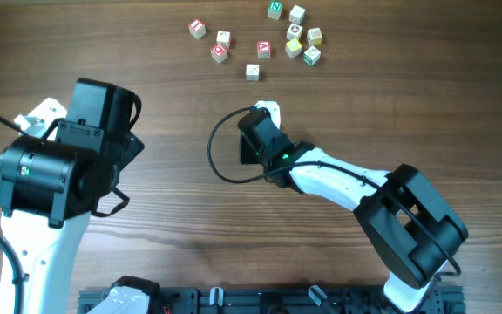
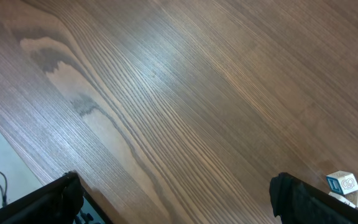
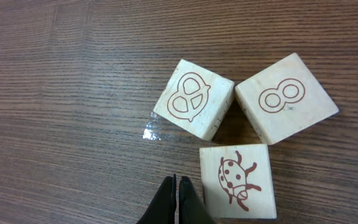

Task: Form a circle

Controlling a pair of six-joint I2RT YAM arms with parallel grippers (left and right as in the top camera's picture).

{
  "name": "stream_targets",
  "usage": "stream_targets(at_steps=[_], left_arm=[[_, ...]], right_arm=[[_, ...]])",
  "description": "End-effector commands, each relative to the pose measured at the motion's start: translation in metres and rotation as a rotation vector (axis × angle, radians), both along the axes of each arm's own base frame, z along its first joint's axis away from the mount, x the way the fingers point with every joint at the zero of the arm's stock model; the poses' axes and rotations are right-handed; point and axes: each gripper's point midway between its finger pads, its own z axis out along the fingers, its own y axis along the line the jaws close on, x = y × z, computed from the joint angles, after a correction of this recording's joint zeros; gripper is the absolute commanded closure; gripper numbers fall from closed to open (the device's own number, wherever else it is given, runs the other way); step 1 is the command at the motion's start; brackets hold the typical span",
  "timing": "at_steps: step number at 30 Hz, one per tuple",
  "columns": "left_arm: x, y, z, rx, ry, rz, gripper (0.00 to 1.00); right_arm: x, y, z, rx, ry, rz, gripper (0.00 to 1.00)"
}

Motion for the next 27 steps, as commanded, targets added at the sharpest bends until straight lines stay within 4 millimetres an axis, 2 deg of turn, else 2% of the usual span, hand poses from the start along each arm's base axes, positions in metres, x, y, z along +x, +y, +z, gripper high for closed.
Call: stream_targets(at_steps=[1,27], left_arm=[[-0.0013,0.0025,0.0022,0.001,-0.009,0.008,0.00],[-0.0013,0.0025,0.0022,0.001,-0.009,0.008,0.00]], right_arm=[[0.0091,0.0026,0.0045,-0.006,-0.031,-0.004,0.95],[0.0125,-0.0038,0.0047,-0.032,-0.048,-0.033,0.95]])
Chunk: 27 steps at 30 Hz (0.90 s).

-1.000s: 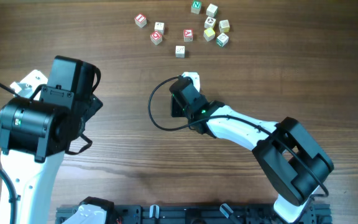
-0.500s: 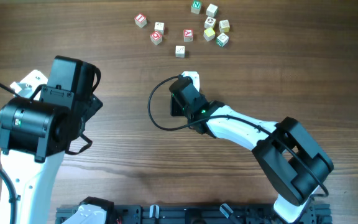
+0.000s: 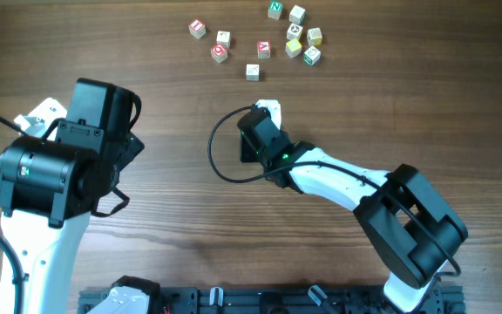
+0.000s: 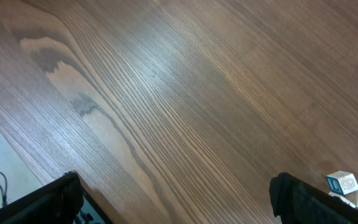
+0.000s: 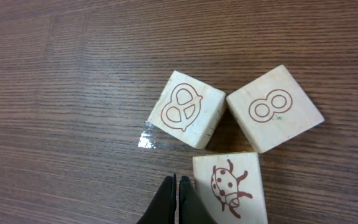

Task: Form a circle

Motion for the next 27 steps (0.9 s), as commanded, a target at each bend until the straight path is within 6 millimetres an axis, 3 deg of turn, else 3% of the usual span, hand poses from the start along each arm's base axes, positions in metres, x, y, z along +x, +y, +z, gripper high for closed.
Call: stream_targets(at_steps=[1,20,24,27], left_arm=[[-0.001,0.002,0.002,0.001,-0.009,0.008,0.00],[-0.001,0.002,0.002,0.001,-0.009,0.008,0.00],[-0.001,0.002,0.002,0.001,-0.009,0.008,0.00],[-0.001,0.002,0.002,0.001,-0.009,0.008,0.00]], right_arm=[[0.008,-0.001,0.003,-0.019,-0.025,-0.015,0.95],[0.010,-0.003,0.004,-0.020,-0.032,-0.036,0.95],[0.014,0.015,0.018,0.024,-0.064,0.049,0.96],[0.011,0.020,0.041,0.039,-0.078,0.069,0.95]])
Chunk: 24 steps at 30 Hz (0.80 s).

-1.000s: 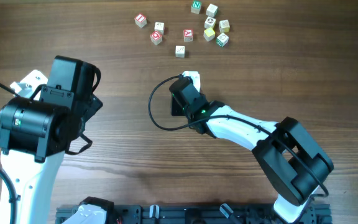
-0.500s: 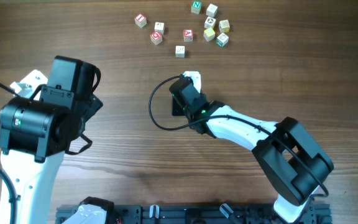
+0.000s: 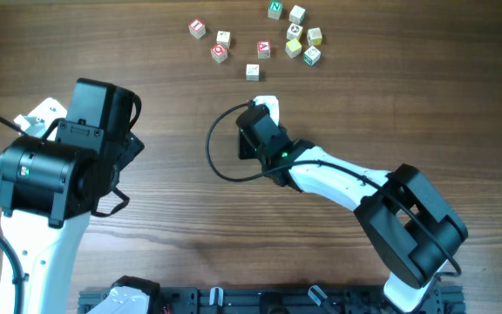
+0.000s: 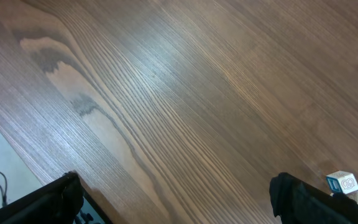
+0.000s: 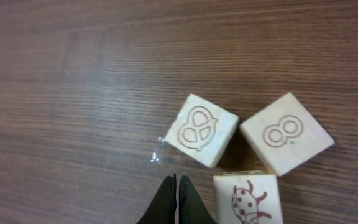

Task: Form a circle

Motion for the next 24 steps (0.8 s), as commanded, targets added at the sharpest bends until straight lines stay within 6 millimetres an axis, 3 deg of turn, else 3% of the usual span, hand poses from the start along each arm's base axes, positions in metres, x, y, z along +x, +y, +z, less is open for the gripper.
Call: stream_targets(at_steps=[1,6,12,14,17,24], left_arm=[[-0.001,0.003,0.002,0.001,-0.009,0.008,0.00],[-0.001,0.003,0.002,0.001,-0.009,0.008,0.00],[-0.001,0.003,0.002,0.001,-0.008,0.008,0.00],[-0.001,0.003,0.002,0.001,-0.008,0.008,0.00],[-0.001,0.003,0.002,0.001,-0.009,0.008,0.00],[-0.001,0.003,0.002,0.001,-0.009,0.008,0.00]], right_arm=[[0.001,0.014,0.038,0.042,-0.055,0.048,0.95],[-0.006,-0.007,0.056,-0.008,-0.083,-0.105,0.95],[-0.015,-0.032,0.044,-0.051,-0.020,-0.240,0.96],[-0.012,-0.026,0.048,-0.055,-0.047,-0.191,0.95],[0.000,0.000,0.057,-0.014,-0.117,-0.053,0.95],[0.036,0.014,0.038,0.066,-0.107,-0.016,0.95]])
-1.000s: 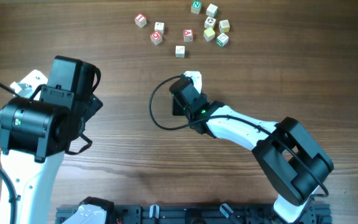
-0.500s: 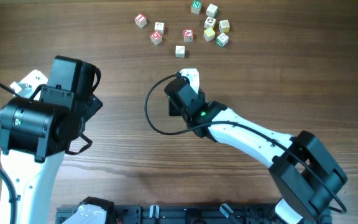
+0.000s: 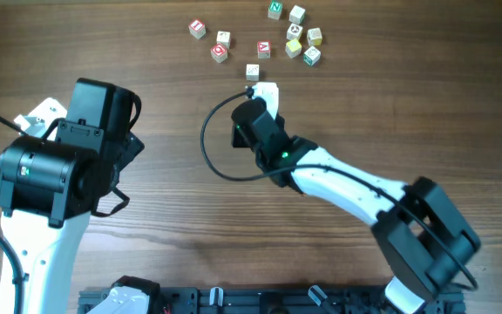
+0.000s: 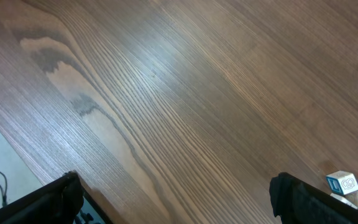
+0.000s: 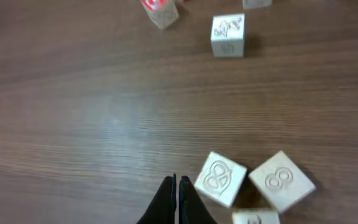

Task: Form a circle

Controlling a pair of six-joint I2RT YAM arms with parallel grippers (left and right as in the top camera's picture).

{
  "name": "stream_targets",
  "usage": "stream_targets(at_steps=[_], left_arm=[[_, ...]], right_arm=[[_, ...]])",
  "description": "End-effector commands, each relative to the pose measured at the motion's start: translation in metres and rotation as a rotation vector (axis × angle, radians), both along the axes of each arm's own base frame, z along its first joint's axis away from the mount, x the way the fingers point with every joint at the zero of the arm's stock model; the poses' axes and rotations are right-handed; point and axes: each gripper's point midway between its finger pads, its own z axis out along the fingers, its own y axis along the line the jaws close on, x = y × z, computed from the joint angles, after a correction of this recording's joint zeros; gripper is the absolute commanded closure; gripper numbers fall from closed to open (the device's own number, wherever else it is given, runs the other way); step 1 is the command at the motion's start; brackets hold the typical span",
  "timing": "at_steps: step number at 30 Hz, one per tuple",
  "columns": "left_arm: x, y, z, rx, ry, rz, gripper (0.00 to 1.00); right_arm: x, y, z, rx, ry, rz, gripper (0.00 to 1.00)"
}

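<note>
Three pale wooden blocks lie bunched together in the right wrist view: a pretzel block (image 5: 220,179), an "8" block (image 5: 281,180) and a third one (image 5: 255,218) cut off by the bottom edge. My right gripper (image 5: 178,182) is shut and empty, just left of the pretzel block and above the table. The right arm (image 3: 253,122) hides this bunch from overhead. Several more blocks lie scattered at the table's far side, among them a pale one (image 3: 252,71) and a red one (image 3: 197,28). My left gripper (image 4: 176,199) hangs open over bare wood.
The far scatter runs from the red block to a tight group at the far right (image 3: 301,39). A pale block (image 5: 228,35) lies well beyond my right fingertips. A blue-printed block (image 4: 342,182) shows by my left gripper's right finger. The left arm (image 3: 59,166) stands at the table's left.
My right gripper, still shut, has moved away from the table and toward the far side. The three bunched blocks look smaller and lower in its view, and far blocks have come into sight. The left arm is unchanged.
At first my shut right gripper was close over the pretzel, "8" and ladybug blocks, just left of the ladybug. At each later moment the three looked smaller and kept their arrangement. Now the gripper is farther from them. The left gripper stayed open and still throughout.
</note>
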Motion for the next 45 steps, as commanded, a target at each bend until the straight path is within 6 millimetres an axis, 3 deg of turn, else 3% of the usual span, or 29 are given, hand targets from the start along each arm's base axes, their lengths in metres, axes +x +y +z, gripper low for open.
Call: stream_targets(at_steps=[1,7,32,41,45], left_arm=[[-0.001,0.003,0.002,0.001,-0.008,0.008,0.00],[-0.001,0.003,0.002,0.001,-0.008,0.008,0.00],[-0.001,0.003,0.002,0.001,-0.009,0.008,0.00],[-0.001,0.003,0.002,0.001,-0.009,0.008,0.00],[-0.001,0.003,0.002,0.001,-0.009,0.008,0.00]], right_arm=[[0.021,0.012,-0.011,0.004,0.025,0.064,0.95],[0.034,0.031,-0.029,-0.054,0.088,0.100,0.95],[0.021,0.012,-0.050,-0.125,0.184,0.047,0.96],[0.019,0.010,-0.052,-0.137,0.194,0.044,0.95],[0.027,0.017,-0.045,-0.112,0.147,0.058,0.95]])
